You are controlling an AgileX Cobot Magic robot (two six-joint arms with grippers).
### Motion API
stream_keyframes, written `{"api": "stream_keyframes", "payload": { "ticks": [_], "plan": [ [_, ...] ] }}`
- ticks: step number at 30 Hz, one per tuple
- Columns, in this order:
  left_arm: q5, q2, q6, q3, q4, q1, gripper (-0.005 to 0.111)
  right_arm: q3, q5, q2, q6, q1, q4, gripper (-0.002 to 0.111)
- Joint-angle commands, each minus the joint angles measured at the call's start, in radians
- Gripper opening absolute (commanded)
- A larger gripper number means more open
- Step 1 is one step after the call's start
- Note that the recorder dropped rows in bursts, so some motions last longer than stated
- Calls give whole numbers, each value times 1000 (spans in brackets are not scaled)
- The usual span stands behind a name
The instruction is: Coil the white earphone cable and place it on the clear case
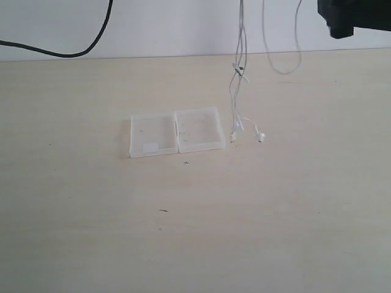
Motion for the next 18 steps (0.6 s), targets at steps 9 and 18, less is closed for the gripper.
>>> {"api": "stream_keyframes", "payload": {
  "ticks": [9, 18],
  "plan": [
    [-20, -6, 5, -10, -24, -4, 0, 24, 314, 23, 225, -1, 2, 105],
    [-47, -6, -2, -10, -60, -4, 0, 24, 480, 25, 294, -1, 2, 105]
  ]
}}
